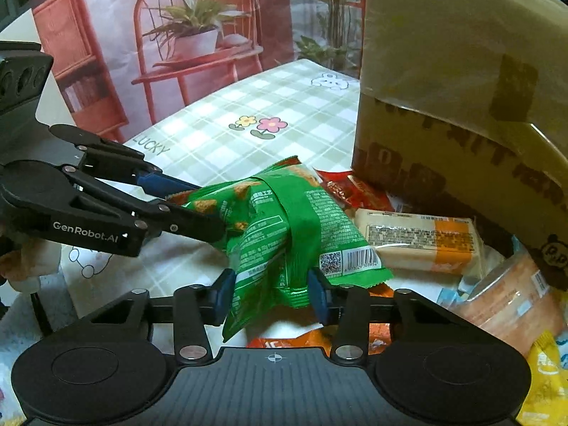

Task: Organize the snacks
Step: 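Return to the snack pile and grasp a second green bag with both grippers, then carry the second green bag with both grippers over the box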

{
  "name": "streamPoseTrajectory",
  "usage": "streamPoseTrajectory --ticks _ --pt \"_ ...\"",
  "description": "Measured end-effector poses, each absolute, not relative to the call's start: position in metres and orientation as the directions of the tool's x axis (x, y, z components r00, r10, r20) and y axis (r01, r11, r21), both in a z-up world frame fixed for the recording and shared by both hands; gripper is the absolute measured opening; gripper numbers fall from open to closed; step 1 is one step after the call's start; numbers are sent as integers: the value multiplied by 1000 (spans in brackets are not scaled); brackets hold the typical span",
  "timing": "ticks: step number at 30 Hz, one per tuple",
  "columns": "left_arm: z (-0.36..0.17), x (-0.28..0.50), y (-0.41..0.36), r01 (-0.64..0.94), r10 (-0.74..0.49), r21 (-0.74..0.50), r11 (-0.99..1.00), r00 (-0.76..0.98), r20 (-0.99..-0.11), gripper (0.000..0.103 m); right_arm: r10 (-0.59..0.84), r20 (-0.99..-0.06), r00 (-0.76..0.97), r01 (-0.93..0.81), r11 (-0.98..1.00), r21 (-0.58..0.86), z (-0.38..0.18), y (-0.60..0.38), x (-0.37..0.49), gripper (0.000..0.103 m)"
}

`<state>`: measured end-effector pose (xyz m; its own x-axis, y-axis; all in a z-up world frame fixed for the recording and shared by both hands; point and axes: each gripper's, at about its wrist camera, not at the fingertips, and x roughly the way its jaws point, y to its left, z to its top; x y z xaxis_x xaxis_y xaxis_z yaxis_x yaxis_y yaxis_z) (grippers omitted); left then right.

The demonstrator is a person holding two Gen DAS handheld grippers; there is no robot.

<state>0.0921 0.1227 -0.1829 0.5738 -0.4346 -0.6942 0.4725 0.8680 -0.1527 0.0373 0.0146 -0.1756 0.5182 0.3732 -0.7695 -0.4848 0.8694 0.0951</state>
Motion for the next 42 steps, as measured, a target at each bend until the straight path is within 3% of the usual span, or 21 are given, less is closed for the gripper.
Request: streamPoseTrajectory --ticks 4,5,6,16,26,31,42 --pt "-175 87 123 460 -424 -144 876 594 -684 23 390 -747 538 -491 866 99 -168 14 34 38" --pt "-172 86 123 462 -429 -147 875 597 -678 22 409 -736 540 -505 857 106 -165 14 34 13" --pt "-168 84 123 458 -425 -143 877 605 -673 21 410 -729 548 -504 858 103 -160 15 34 17" --pt "-118 76 110 447 -418 -99 889 703 -576 21 429 -612 664 -511 858 47 -110 -1 32 16" --pt "-31 67 77 439 -412 -9 898 836 -363 21 452 -381 806 -519 850 -89 -15 -35 29 16" --pt "3 90 42 457 -428 31 889 852 -301 22 415 -307 856 -478 862 -166 24 -59 49 16" --pt "-12 209 -18 450 -434 -63 891 801 -413 23 281 -378 882 -366 915 -172 6 -104 143 17"
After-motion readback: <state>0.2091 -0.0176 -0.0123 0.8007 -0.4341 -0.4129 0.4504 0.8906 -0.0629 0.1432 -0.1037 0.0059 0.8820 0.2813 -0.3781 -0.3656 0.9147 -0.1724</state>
